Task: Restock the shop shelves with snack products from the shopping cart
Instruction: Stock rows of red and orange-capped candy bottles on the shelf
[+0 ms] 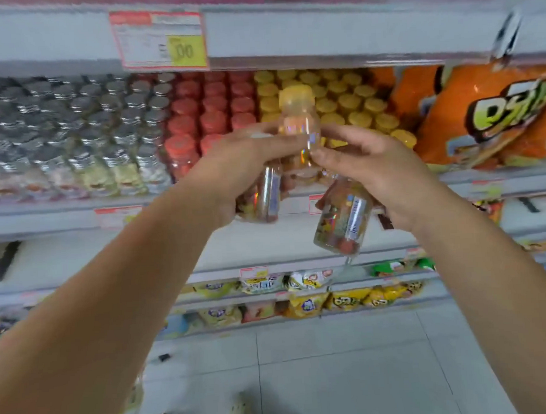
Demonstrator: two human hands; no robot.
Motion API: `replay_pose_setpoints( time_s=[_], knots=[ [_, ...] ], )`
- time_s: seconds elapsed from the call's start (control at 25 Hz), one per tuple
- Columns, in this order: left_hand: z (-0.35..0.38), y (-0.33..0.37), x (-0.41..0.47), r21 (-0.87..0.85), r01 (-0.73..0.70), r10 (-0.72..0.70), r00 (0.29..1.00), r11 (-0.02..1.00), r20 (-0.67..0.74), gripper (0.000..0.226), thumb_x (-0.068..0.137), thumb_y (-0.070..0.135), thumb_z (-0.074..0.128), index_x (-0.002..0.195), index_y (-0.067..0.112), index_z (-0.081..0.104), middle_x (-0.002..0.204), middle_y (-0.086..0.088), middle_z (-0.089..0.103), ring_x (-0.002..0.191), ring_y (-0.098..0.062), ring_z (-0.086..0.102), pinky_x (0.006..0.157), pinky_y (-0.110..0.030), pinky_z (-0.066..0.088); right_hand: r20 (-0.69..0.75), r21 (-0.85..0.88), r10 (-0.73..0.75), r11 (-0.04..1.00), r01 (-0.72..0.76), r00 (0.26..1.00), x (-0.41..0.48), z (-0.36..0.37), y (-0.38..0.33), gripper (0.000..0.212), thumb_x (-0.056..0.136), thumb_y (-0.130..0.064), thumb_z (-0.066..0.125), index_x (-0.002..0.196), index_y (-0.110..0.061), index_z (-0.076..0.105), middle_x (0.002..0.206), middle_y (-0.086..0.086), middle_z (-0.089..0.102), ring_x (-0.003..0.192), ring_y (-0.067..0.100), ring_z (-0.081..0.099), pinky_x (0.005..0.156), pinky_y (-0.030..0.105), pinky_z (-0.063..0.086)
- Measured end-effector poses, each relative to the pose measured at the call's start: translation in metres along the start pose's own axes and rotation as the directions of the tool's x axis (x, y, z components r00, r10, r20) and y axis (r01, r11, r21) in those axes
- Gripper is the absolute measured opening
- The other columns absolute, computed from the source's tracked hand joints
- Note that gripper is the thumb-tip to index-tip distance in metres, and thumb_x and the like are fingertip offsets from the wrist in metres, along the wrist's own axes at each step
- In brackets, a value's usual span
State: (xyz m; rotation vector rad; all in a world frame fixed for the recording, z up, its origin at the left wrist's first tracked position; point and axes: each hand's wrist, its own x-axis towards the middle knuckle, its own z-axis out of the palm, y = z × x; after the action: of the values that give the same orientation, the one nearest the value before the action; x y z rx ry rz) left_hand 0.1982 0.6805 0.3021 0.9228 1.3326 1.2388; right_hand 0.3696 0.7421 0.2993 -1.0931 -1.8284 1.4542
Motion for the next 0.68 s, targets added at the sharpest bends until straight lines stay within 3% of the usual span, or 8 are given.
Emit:
replay_pose_setpoints(
  time_s=[0.08, 0.16, 0.32, 0.4, 0.44, 0.52, 0.56, 0.68],
  knots=[
    [0.006, 0.001, 0.022, -0.112, -0.019, 0.023, 0.999, 0.994, 0.028, 0.020, 0.092, 0.020, 0.067, 0.110, 0.014, 0.072, 0.093, -0.007, 0.074, 0.072, -0.019, 0.068, 0.070, -0.036, 0.060, -0.110, 0.047, 0.015, 0.999, -0.010, 0.994, -0.001, -0.001, 0.006, 0.034, 0.070, -0.046, 0.081, 0.101, -0.038, 0.069, 0.089, -0.005, 0.074, 0.085, 0.020, 0.072, 0.084, 0.054, 0.056],
    [0.013, 0.001, 0.034, -0.231, -0.042, 0.041, 0.999, 0.972, -0.007, 0.026, 0.090, 0.019, 0.068, 0.115, 0.010, 0.069, 0.101, -0.013, 0.073, 0.073, -0.022, 0.068, 0.068, -0.036, 0.059, -0.171, 0.068, 0.066, 0.996, -0.055, 0.983, -0.003, 0.006, 0.004, 0.054, 0.058, -0.057, 0.082, 0.102, -0.033, 0.064, 0.088, -0.008, 0.074, 0.087, 0.017, 0.072, 0.083, 0.051, 0.058],
    [0.034, 0.005, 0.047, -0.345, -0.092, 0.069, 0.995, 0.934, -0.078, 0.043, 0.091, 0.018, 0.069, 0.133, 0.013, 0.058, 0.116, -0.013, 0.072, 0.080, -0.016, 0.072, 0.081, -0.044, 0.059, -0.171, 0.108, 0.136, 0.987, -0.119, 0.976, -0.004, 0.020, -0.004, 0.079, 0.051, -0.060, 0.083, 0.118, -0.026, 0.060, 0.099, -0.006, 0.073, 0.089, 0.015, 0.072, 0.081, 0.047, 0.058],
    [0.045, 0.007, 0.048, -0.346, -0.070, 0.060, 0.997, 0.936, -0.041, 0.043, 0.091, 0.018, 0.070, 0.132, 0.016, 0.058, 0.113, -0.009, 0.074, 0.088, -0.016, 0.073, 0.087, -0.051, 0.058, -0.176, 0.150, 0.134, 0.983, -0.108, 0.975, -0.004, 0.016, -0.002, 0.068, 0.061, -0.053, 0.084, 0.120, -0.024, 0.063, 0.101, -0.003, 0.074, 0.089, 0.017, 0.072, 0.083, 0.048, 0.058],
    [0.048, 0.007, 0.051, -0.343, -0.048, 0.044, 0.999, 0.938, -0.019, 0.040, 0.091, 0.017, 0.070, 0.130, 0.017, 0.060, 0.107, -0.007, 0.074, 0.085, -0.016, 0.073, 0.082, -0.050, 0.059, -0.167, 0.152, 0.122, 0.984, -0.096, 0.978, -0.005, 0.011, 0.001, 0.058, 0.067, -0.048, 0.083, 0.117, -0.024, 0.067, 0.099, -0.003, 0.074, 0.089, 0.017, 0.072, 0.083, 0.047, 0.058],
    [0.047, 0.010, 0.064, -0.299, -0.039, 0.030, 0.999, 0.954, -0.034, 0.030, 0.089, 0.015, 0.071, 0.118, 0.018, 0.065, 0.099, -0.002, 0.076, 0.075, -0.013, 0.072, 0.065, -0.035, 0.060, -0.137, 0.169, 0.114, 0.981, -0.090, 0.984, -0.012, -0.001, 0.010, 0.037, 0.076, -0.038, 0.080, 0.109, -0.024, 0.071, 0.094, -0.003, 0.076, 0.087, 0.017, 0.072, 0.081, 0.044, 0.058],
    [0.043, 0.010, 0.074, -0.223, -0.061, 0.049, 0.997, 0.973, -0.061, 0.027, 0.087, 0.014, 0.073, 0.114, 0.018, 0.068, 0.097, 0.000, 0.076, 0.075, -0.012, 0.072, 0.064, -0.031, 0.058, -0.107, 0.206, 0.123, 0.974, -0.099, 0.987, -0.017, -0.008, 0.014, 0.031, 0.078, -0.035, 0.078, 0.107, -0.024, 0.073, 0.093, -0.003, 0.076, 0.087, 0.018, 0.073, 0.079, 0.041, 0.058],
    [0.032, 0.009, 0.109, 0.021, -0.132, 0.133, 0.974, 0.991, -0.181, 0.023, 0.081, 0.022, 0.081, 0.103, 0.018, 0.074, 0.101, 0.002, 0.077, 0.085, -0.014, 0.070, 0.087, -0.035, 0.057, -0.111, 0.298, 0.158, 0.947, -0.119, 0.981, -0.023, -0.038, 0.028, 0.023, 0.078, -0.038, 0.074, 0.098, -0.027, 0.077, 0.093, -0.004, 0.076, 0.085, 0.020, 0.073, 0.076, 0.037, 0.056]
  ],
)
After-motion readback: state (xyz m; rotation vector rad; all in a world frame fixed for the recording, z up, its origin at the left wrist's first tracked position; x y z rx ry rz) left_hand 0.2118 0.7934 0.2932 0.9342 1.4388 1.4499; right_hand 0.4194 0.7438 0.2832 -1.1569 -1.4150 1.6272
